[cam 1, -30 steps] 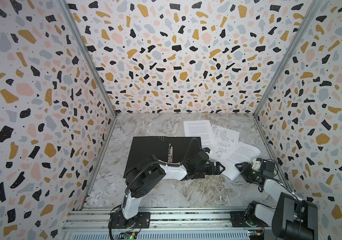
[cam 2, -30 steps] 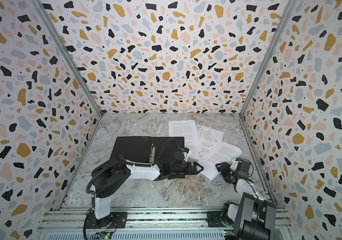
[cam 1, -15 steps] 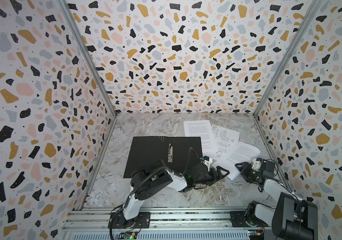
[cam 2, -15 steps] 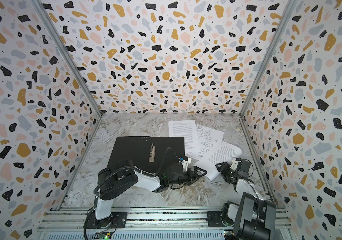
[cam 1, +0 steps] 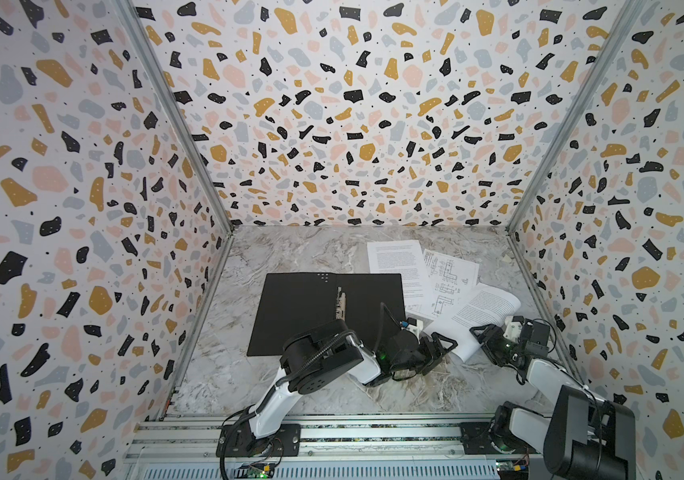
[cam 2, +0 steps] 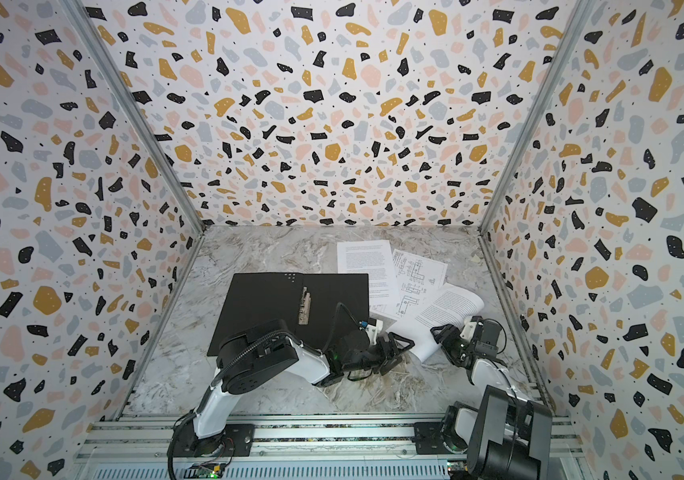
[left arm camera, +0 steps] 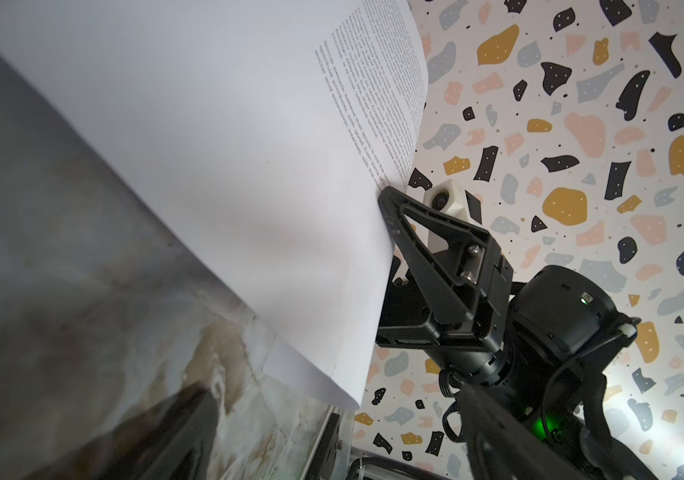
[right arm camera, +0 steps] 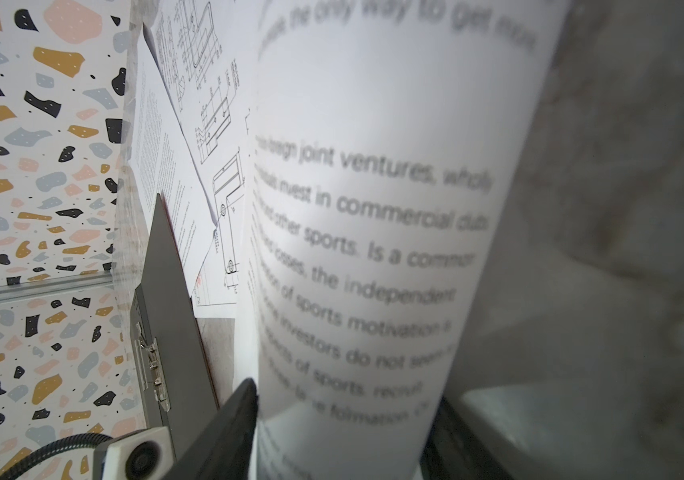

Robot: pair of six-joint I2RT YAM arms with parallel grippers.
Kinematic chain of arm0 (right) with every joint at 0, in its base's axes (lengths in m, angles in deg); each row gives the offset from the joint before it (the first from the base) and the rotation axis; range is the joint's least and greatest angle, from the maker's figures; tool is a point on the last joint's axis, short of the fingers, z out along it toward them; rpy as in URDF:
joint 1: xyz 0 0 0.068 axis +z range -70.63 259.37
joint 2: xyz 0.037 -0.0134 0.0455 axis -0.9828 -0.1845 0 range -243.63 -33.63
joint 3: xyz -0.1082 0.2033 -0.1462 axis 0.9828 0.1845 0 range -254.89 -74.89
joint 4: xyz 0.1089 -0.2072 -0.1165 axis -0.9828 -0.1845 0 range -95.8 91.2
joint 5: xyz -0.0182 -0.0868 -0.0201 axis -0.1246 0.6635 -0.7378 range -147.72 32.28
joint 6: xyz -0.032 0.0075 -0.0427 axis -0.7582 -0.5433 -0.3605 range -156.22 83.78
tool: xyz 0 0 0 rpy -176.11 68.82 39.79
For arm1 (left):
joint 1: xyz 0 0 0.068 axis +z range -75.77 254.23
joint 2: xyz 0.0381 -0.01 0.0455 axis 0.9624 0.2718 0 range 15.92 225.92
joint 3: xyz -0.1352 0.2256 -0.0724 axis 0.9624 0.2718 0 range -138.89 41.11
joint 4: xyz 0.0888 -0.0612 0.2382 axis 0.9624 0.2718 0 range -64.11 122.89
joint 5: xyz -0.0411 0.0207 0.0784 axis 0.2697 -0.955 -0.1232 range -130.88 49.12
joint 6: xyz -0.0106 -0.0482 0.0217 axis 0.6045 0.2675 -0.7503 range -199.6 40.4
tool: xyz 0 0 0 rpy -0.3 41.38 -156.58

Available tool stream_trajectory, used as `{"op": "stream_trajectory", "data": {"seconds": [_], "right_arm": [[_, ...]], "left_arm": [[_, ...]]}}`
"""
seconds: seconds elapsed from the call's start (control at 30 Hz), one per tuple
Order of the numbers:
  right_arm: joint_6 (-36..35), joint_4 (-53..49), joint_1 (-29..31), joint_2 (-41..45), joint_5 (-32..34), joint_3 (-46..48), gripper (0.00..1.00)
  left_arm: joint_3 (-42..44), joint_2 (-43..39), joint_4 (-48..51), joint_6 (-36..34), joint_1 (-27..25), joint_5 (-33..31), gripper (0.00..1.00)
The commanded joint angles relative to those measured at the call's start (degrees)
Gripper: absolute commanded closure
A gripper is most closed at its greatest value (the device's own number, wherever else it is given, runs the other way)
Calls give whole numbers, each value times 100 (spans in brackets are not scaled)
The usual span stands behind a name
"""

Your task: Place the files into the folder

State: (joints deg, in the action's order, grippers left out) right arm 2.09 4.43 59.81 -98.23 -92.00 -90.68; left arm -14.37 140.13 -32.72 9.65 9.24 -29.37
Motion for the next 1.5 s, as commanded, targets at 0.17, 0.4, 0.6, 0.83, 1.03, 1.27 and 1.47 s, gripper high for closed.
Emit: {"op": "stream_trajectory", "data": {"seconds": [0.17,0.4,0.6,0.83,1.03,1.27,1.47], "right_arm": [[-95,-322,-4,2,176,170,39],[-169,-349,-22,39,282,234,39],[-182,-401,-31,71,297,224,38],[-192,-467,-66,171,328,225,38],[-192,-523,-87,213,326,184,37],[-183,-525,-99,235,317,180,37],[-173,-611,-117,302,291,129,35]], "left_arm": [[-398,416,-427,356,-14,-115,18],[-622,754,-687,703,-13,-181,26],[-852,868,-684,786,-14,-220,33],[-853,916,-873,938,-5,-297,49],[-879,892,-951,910,-5,-327,59],[-806,870,-994,921,-5,-382,66],[-791,825,-1034,893,-5,-427,75]]}}
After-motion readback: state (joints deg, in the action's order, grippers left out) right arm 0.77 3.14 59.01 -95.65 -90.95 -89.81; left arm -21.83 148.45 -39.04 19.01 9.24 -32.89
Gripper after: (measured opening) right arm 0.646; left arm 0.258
